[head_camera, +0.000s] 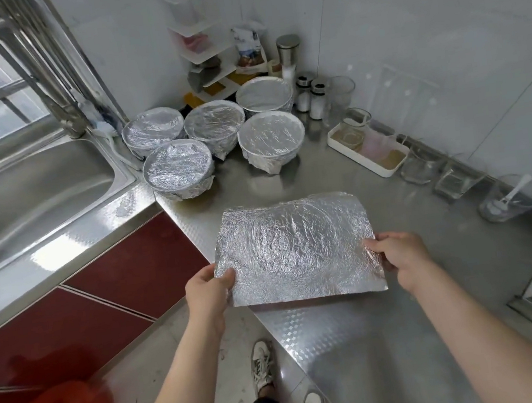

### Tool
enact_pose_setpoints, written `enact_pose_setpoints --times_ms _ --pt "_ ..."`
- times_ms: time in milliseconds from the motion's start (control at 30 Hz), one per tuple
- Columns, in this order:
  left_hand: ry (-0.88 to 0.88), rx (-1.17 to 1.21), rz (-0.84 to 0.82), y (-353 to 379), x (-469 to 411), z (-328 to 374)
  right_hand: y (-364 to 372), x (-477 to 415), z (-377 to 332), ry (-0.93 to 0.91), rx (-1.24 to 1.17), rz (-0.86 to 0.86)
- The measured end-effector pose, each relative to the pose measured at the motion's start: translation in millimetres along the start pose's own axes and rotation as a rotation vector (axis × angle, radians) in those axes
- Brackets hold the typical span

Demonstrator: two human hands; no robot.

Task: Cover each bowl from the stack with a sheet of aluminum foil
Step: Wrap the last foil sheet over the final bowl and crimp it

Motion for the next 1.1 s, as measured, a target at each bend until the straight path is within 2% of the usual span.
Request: enact_pose_setpoints --times_ms 167,233,300,367,433,500,567,700,933,1100 --pt "0.085 -0.145 0.053 0.0 5.8 5.8 -1.4 -0.2 6.1 0.032 0.037 0.008" --pt "0.283 -0.36 0.136 -2.2 10.9 12.4 -0.8 2.5 7.4 0.025 0.04 0.008" --pt "0.661 -0.559 0.202 3.5 24.4 22.8 0.8 4.4 7.5 -0.004 0.047 0.015" --pt "0.977 -0.687 0.08 20.5 41.1 28.3 2.7 6.2 6.5 -0.043 0.052 0.019" --pt "1.112 -0.848 -0.192 40.8 52.9 18.8 4.4 9.0 5.5 -0.075 0.057 0.018" --pt "1.203 -0.967 -0.359 52.5 54.5 1.2 5.5 12.7 4.6 -0.097 0.055 0.011" --pt "1.261 -0.985 -0.404 56.5 54.2 -9.5 3.8 15.4 3.3 -0.115 0.055 0.019" --pt "1.404 -0.969 -0.372 56.0 57.1 -17.5 -3.3 18.4 5.5 -0.144 0.071 0.039" --pt "1.422 -0.887 -0.28 50.2 50.7 -24.8 -13.9 14.3 7.6 -0.17 0.197 0.07" --pt "1.425 -0.845 -0.254 49.7 51.3 -26.0 -10.8 14.7 11.1 -0.05 0.089 0.048"
Point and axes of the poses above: each hand's wrist, its own x-axis away from the middle knuckle, its own y-axis out of the palm, z = x × y, the point moved 2 cm from there along -x, towards the middle knuckle, and after that the axes turned 6 degrees about z, right-handed, at the moved point
